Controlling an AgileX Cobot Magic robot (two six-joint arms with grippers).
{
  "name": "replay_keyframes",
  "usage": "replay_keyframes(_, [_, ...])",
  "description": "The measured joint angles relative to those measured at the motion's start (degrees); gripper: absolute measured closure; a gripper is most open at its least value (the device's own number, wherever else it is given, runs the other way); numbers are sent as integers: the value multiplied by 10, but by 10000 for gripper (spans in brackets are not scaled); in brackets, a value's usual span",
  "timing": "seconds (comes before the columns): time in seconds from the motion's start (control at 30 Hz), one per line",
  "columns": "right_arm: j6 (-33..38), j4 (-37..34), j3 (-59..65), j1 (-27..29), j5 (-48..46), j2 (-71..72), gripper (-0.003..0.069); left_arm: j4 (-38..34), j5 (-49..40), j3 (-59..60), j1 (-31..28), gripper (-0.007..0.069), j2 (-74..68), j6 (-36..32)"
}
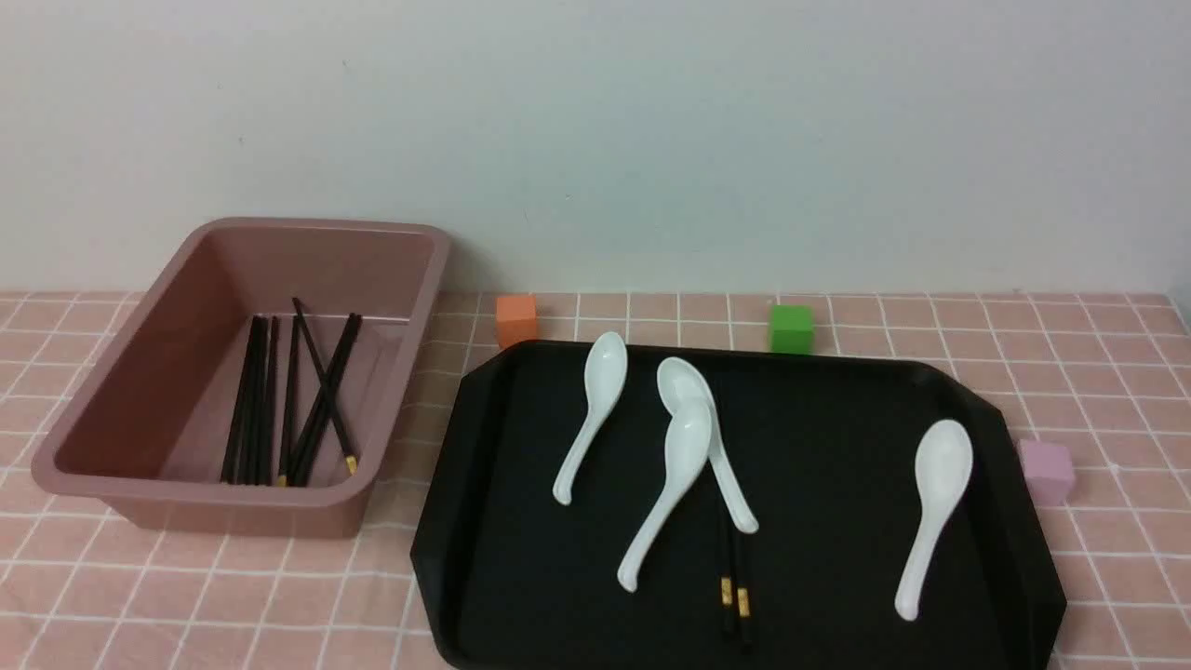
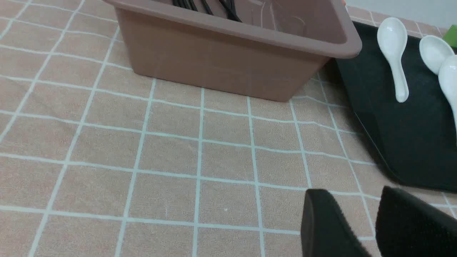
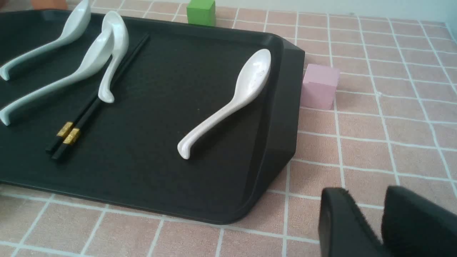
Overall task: On pink tablecloth take chopsticks from black tray and put them in box.
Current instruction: 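Reach over to the black tray and grasp a pair of chopsticks with the left gripper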
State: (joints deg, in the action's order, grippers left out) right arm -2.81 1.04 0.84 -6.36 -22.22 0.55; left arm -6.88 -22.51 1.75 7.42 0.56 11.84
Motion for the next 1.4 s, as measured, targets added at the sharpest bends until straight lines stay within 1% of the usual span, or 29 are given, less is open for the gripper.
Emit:
replay_keyframes(0.77, [0, 0, 0, 0, 0, 0, 430, 0, 0, 0, 0, 386, 0, 0])
replay_keyframes(1.03, [0, 0, 0, 0, 0, 0, 422, 22, 22, 0, 0, 386, 0, -10])
replay_keyframes(1.1, [0, 0, 0, 0, 0, 0, 421, -5, 39, 0, 0, 386, 0, 13])
replay_keyframes(1.2, [0, 0, 0, 0, 0, 0, 420, -99, 69, 0, 0, 386, 0, 75])
replay_keyframes(1.23, [0, 0, 0, 0, 0, 0, 420, -99, 72, 0, 0, 386, 0, 80])
replay_keyframes(1.27, [0, 0, 0, 0, 0, 0, 420, -157, 93, 0, 0, 386, 0, 111])
replay_keyframes(1.4, [0, 0, 0, 0, 0, 0, 420, -235, 135, 0, 0, 386, 0, 144])
